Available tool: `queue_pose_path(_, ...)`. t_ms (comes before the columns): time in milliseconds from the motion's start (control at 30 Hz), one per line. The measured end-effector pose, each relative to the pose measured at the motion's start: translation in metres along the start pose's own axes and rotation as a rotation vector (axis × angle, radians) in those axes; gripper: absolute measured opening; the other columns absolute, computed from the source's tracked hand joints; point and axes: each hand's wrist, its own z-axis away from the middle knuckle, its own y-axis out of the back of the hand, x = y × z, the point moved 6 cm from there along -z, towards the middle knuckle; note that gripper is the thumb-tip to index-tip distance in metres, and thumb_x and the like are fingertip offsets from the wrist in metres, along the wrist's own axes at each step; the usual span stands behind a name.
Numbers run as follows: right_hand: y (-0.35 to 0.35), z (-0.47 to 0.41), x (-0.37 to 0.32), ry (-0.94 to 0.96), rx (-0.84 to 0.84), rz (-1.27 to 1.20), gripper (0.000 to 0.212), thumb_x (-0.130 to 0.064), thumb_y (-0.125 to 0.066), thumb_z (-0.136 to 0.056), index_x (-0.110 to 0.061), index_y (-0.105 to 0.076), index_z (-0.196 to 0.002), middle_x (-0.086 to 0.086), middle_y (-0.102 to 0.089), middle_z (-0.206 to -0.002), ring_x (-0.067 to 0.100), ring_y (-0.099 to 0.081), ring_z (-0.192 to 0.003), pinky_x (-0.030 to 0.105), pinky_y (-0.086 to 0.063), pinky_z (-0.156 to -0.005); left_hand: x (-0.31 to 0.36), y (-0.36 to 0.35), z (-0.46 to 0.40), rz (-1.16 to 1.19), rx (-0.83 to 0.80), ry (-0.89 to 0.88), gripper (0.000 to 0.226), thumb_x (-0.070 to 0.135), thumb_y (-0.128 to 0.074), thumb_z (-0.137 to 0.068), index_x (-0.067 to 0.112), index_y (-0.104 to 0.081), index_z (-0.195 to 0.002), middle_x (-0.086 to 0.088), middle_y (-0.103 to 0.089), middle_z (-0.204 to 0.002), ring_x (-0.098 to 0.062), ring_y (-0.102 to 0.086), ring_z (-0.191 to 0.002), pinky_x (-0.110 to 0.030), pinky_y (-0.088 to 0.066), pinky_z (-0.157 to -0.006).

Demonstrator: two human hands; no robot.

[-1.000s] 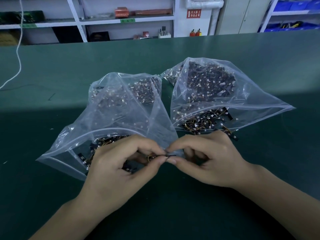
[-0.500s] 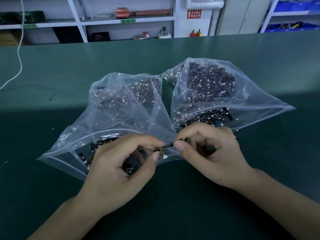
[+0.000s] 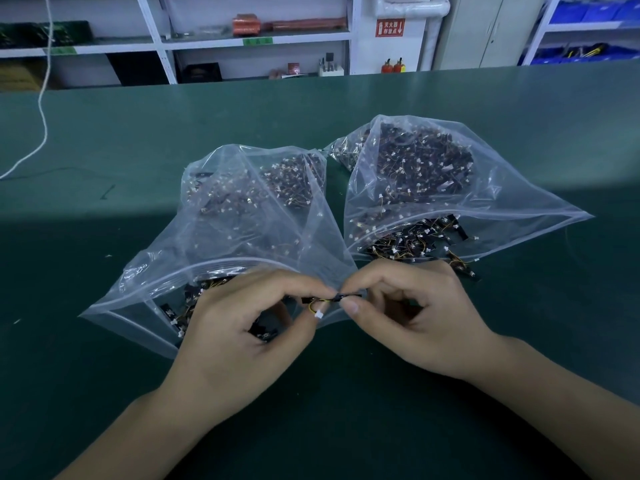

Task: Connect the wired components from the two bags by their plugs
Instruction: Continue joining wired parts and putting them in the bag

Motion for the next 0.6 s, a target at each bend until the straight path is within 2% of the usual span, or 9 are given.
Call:
queue_pose_path(100, 0.0021, -0.0008, 0.0014, 0.009, 0.015, 0.042, 0.007, -0.014, -0.073, -0.100, -0.010, -0.078, -0.097, -0.013, -0.047, -0.056, 0.012, -0.043, -0.044, 0.019, -0.033, -0.050, 0.0001, -0.0015, 0.0001, 0.020, -0.009, 0.016, 0.018, 0.016, -0.079, -0.095, 0.029, -0.079, -0.108, 0.016, -0.077, -0.096, -0.017, -0.073, -0.074, -0.032, -0.055, -0.062)
queue_pose_path(200, 0.0039, -0.0010, 0.0005, 0.033, 0.016, 0.065, 0.005, -0.011, -0.073, -0.099, -0.009, -0.078, -0.098, -0.012, -0.045, -0.056, 0.009, -0.040, -0.045, 0.016, -0.031, -0.051, -0.0003, -0.0023, 0.0003, 0.039, -0.028, 0.043, 0.016, 0.023, -0.074, -0.096, 0.030, -0.079, -0.110, 0.020, -0.079, -0.103, -0.015, -0.078, -0.084, -0.039, -0.060, -0.070)
queue_pose_path(267, 0.0036, -0.0012, -0.0008, 0.052, 0.012, 0.080, 0.006, -0.011, -0.073, -0.099, -0.009, -0.079, -0.099, -0.011, -0.044, -0.056, 0.007, -0.038, -0.045, 0.013, -0.030, -0.053, -0.0020, -0.0019, 0.0000, 0.048, -0.038, 0.060, 0.016, 0.022, -0.073, -0.096, 0.027, -0.078, -0.111, 0.021, -0.079, -0.104, -0.013, -0.078, -0.088, -0.038, -0.061, -0.074)
queue_pose_path(433, 0.0027, 0.0003, 0.0002, 0.062, 0.008, 0.106, 0.006, -0.013, -0.073, -0.099, -0.011, -0.079, -0.099, -0.011, -0.045, -0.056, 0.008, -0.039, -0.044, 0.014, -0.031, -0.051, -0.0011, -0.0047, -0.0004, 0.035, -0.054, 0.045, 0.017, 0.019, -0.073, -0.094, 0.025, -0.078, -0.110, 0.020, -0.078, -0.102, -0.013, -0.077, -0.085, -0.032, -0.060, -0.072)
queue_pose_path(600, 0.0033, -0.0009, -0.0001, 0.072, 0.013, 0.120, 0.007, -0.013, -0.072, -0.100, -0.011, -0.079, -0.100, -0.012, -0.044, -0.057, 0.005, -0.038, -0.045, 0.011, -0.029, -0.054, -0.0023, -0.0016, -0.0011, 0.033, -0.041, 0.048, 0.017, 0.020, -0.073, -0.095, 0.027, -0.079, -0.110, 0.021, -0.079, -0.103, -0.012, -0.078, -0.088, -0.036, -0.060, -0.074)
